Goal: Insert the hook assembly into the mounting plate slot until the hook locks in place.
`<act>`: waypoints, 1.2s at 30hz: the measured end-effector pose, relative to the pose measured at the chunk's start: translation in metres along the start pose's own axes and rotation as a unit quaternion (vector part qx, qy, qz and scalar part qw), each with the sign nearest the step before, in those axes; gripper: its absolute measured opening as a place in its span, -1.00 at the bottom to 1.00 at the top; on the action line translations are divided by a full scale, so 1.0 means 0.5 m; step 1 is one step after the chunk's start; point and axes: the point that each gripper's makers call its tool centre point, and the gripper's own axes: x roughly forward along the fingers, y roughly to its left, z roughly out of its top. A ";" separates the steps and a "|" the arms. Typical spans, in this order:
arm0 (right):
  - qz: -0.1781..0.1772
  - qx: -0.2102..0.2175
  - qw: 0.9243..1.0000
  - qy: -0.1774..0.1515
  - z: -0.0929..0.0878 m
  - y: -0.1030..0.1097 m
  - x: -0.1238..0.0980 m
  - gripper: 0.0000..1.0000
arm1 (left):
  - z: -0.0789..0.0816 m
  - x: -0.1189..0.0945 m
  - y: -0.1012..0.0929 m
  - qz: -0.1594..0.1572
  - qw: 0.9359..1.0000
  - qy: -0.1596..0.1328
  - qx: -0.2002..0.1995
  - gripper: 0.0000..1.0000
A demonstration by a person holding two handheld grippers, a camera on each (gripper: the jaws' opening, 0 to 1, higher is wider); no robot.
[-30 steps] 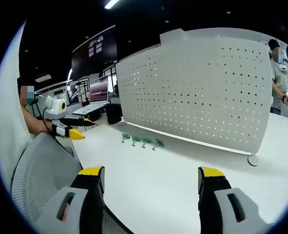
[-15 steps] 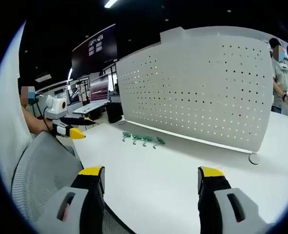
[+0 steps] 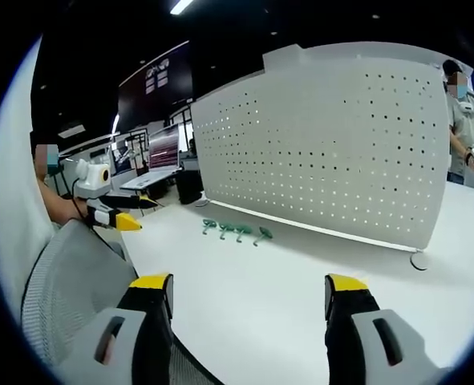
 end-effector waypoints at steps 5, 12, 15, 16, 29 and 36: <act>0.003 -0.006 1.000 0.001 0.002 0.004 0.001 0.49 | 0.001 0.000 0.000 0.001 1.000 0.003 0.001 0.72; 0.003 -0.009 1.000 -0.002 0.008 0.001 0.000 0.49 | 0.006 -0.001 0.000 0.000 1.000 0.001 0.004 0.72; 0.002 -0.016 1.000 -0.004 0.015 0.001 -0.001 0.48 | 0.010 -0.002 -0.001 -0.003 1.000 -0.001 0.006 0.72; 0.002 -0.016 1.000 -0.005 0.016 0.001 -0.001 0.48 | 0.011 -0.002 -0.001 -0.004 1.000 -0.002 0.006 0.72; -0.001 -0.018 1.000 0.001 0.016 -0.007 0.004 0.47 | 0.018 -0.001 0.003 -0.004 1.000 -0.008 -0.005 0.70; 0.001 -0.022 1.000 0.003 0.015 -0.004 0.006 0.46 | 0.019 0.007 0.012 -0.008 1.000 -0.002 0.001 0.67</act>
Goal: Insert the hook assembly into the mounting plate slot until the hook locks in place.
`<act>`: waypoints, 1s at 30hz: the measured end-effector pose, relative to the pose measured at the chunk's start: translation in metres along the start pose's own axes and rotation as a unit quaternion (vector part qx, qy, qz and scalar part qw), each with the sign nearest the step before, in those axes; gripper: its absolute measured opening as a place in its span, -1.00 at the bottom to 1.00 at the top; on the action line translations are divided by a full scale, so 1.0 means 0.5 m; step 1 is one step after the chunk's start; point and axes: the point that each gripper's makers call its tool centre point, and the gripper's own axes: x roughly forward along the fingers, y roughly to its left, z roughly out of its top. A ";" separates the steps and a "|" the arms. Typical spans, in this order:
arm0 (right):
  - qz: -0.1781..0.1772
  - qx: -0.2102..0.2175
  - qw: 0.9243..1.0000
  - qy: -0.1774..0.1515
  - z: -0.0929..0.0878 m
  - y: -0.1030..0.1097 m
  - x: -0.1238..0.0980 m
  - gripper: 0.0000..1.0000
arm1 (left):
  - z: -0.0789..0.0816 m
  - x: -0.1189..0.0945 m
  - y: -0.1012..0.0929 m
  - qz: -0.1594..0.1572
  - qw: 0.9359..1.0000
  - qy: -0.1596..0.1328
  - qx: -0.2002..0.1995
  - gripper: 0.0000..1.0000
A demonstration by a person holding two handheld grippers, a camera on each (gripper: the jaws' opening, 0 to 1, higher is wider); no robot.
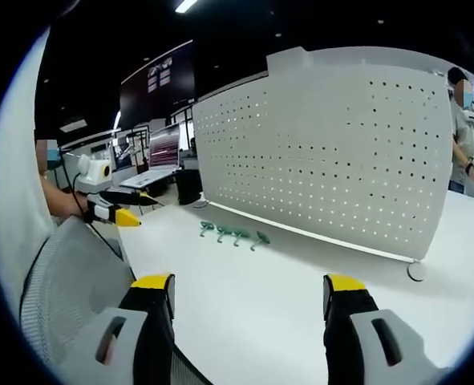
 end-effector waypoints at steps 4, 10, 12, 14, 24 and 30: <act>0.000 0.000 1.000 0.001 0.000 0.001 0.001 0.46 | 0.002 0.007 0.006 -0.005 1.000 0.002 0.005 0.68; -0.002 0.002 1.000 -0.001 0.002 0.000 0.000 0.46 | 0.002 0.018 0.013 -0.010 1.000 0.011 0.014 0.67; -0.002 0.001 1.000 -0.002 0.003 -0.001 0.000 0.46 | 0.001 0.022 0.016 -0.013 1.000 0.016 0.017 0.67; -0.002 0.001 1.000 -0.003 0.004 0.000 0.000 0.46 | 0.001 0.026 0.020 -0.016 0.999 0.020 0.023 0.66; -0.003 0.001 1.000 -0.003 0.003 -0.001 -0.001 0.45 | -0.022 0.042 0.047 -0.026 0.997 0.050 0.051 0.66; -0.005 -0.001 1.000 -0.003 0.004 -0.001 -0.002 0.45 | -0.023 0.051 0.058 -0.040 0.995 0.062 0.071 0.66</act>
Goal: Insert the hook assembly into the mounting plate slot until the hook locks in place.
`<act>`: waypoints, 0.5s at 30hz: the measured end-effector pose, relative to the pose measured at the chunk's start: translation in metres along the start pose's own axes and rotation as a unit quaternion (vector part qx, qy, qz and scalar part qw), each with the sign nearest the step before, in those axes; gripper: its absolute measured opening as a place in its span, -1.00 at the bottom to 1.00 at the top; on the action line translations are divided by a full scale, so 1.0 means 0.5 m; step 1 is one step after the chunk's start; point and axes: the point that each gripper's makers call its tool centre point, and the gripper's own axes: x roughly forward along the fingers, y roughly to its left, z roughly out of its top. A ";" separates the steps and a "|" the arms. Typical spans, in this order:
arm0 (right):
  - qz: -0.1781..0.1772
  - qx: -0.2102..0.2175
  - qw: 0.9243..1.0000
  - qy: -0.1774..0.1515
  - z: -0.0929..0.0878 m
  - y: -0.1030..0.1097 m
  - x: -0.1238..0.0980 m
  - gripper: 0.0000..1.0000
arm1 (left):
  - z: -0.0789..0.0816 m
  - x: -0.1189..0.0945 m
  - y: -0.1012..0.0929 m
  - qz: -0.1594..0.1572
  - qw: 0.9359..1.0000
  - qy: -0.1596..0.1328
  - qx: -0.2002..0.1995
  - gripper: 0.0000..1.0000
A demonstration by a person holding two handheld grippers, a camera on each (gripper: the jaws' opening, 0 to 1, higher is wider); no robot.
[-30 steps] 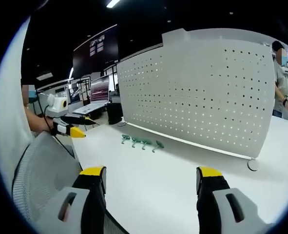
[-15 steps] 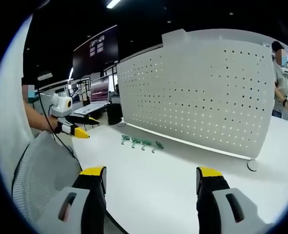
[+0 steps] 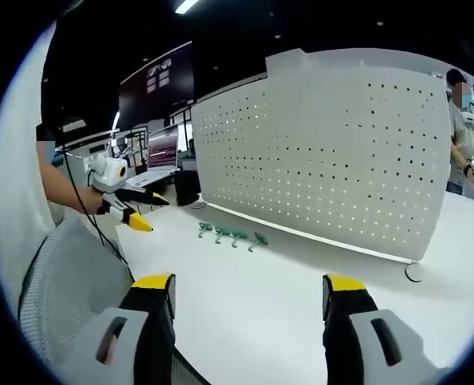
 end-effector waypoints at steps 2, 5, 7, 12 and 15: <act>0.000 0.000 1.000 0.002 -0.001 0.000 0.000 0.44 | -0.001 0.002 0.010 -0.001 1.000 0.005 0.006 0.65; 0.002 0.000 1.000 0.001 -0.002 0.002 0.000 0.43 | 0.001 0.007 0.023 -0.003 1.000 0.011 0.012 0.64; 0.005 -0.005 1.000 0.003 -0.002 0.005 0.001 0.43 | 0.004 0.010 0.029 -0.009 1.000 0.012 0.015 0.63; 0.006 -0.008 1.000 0.001 -0.001 0.006 0.001 0.43 | 0.007 0.018 0.047 -0.014 0.999 0.022 0.029 0.60; 0.006 -0.013 1.000 0.005 -0.005 0.006 0.001 0.42 | 0.006 0.023 0.055 -0.022 0.999 0.029 0.039 0.59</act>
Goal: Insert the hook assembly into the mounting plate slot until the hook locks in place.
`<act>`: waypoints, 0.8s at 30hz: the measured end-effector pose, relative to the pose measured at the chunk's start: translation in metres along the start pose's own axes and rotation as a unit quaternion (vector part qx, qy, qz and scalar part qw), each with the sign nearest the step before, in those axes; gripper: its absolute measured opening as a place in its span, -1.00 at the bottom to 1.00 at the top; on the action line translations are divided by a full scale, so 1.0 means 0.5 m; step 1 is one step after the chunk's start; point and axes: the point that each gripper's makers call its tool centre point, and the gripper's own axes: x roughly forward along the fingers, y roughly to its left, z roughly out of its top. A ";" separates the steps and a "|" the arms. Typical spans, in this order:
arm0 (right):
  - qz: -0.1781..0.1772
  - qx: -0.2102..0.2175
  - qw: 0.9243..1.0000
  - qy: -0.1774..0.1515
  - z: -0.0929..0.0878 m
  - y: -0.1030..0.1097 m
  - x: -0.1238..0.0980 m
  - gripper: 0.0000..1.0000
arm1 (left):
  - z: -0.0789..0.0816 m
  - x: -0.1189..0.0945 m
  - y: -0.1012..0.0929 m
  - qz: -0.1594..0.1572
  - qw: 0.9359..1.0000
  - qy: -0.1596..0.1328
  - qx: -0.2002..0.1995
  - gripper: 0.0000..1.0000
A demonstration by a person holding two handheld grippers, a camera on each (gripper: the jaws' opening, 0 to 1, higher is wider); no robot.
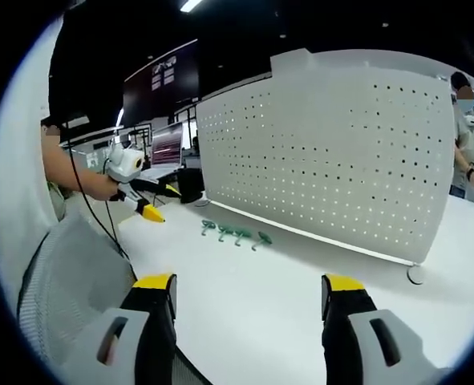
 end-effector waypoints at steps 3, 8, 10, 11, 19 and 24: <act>0.002 0.001 1.000 -0.002 0.002 0.003 0.000 0.42 | -0.004 0.006 0.004 -0.008 1.000 0.011 0.012 0.61; 0.002 0.001 1.000 -0.002 0.001 0.003 0.000 0.42 | -0.008 0.014 0.015 -0.020 0.999 0.027 0.032 0.62; 0.003 0.001 1.000 -0.002 0.001 0.003 0.001 0.42 | -0.013 0.018 0.019 -0.024 0.998 0.038 0.040 0.62; 0.004 0.001 1.000 -0.001 0.001 0.004 0.001 0.42 | -0.014 0.020 0.021 -0.026 0.998 0.040 0.044 0.62; 0.012 0.000 1.000 0.003 -0.004 0.010 0.003 0.42 | -0.038 0.042 0.030 -0.056 0.993 0.078 0.074 0.61; 0.010 0.001 1.000 0.002 -0.003 0.009 0.003 0.42 | -0.052 0.051 0.038 -0.069 0.989 0.099 0.084 0.60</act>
